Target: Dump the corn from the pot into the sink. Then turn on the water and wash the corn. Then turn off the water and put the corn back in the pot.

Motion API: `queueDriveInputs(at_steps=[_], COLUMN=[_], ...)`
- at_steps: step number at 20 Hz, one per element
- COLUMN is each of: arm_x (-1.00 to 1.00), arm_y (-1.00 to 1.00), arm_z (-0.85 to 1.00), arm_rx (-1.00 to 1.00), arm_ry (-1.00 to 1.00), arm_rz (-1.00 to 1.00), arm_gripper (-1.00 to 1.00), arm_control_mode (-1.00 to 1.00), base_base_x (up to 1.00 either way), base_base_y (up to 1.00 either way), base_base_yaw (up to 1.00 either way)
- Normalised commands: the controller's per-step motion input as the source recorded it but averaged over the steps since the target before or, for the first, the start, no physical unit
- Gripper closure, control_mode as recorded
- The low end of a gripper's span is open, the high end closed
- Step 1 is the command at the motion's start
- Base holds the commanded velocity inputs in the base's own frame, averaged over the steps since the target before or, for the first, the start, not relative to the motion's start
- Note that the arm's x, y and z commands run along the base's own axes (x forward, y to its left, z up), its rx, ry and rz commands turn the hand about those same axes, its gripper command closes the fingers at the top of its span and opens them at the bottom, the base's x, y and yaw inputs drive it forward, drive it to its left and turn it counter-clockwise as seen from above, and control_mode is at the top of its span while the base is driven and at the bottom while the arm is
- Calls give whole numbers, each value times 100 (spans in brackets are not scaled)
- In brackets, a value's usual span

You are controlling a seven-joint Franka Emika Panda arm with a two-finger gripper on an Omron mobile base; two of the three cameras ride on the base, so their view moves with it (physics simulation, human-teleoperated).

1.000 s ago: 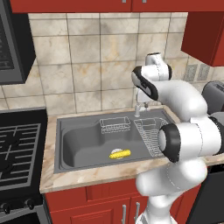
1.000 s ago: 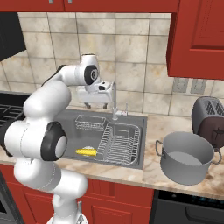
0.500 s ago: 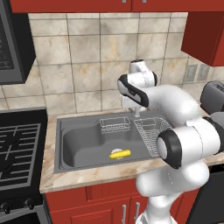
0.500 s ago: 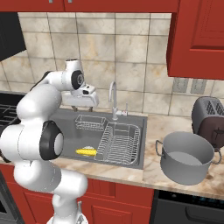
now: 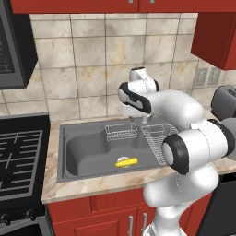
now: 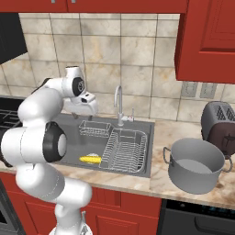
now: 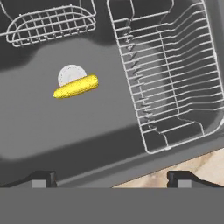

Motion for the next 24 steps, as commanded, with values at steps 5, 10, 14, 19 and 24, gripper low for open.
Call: queueDriveInputs(at_steps=[5,10,14,19,24], arm_x=[6,0,0,8,23], arm_y=[3,17,19,17,0], arm_z=[-36,-30,-35,-34,-29], arm_rx=[1,1,0,0,0], arm_ry=[2,0,0,-2,-1], arm_rz=[-9,-9,-13,-16,-25], arm_gripper=[-100,-100,-100,-100,-100], arm_control_mode=[-100,-100,-100,-100,-100], base_base_x=[0,0,0,0,0], base_base_y=[0,0,0,0,0], base_base_yaw=[0,0,0,0,0])
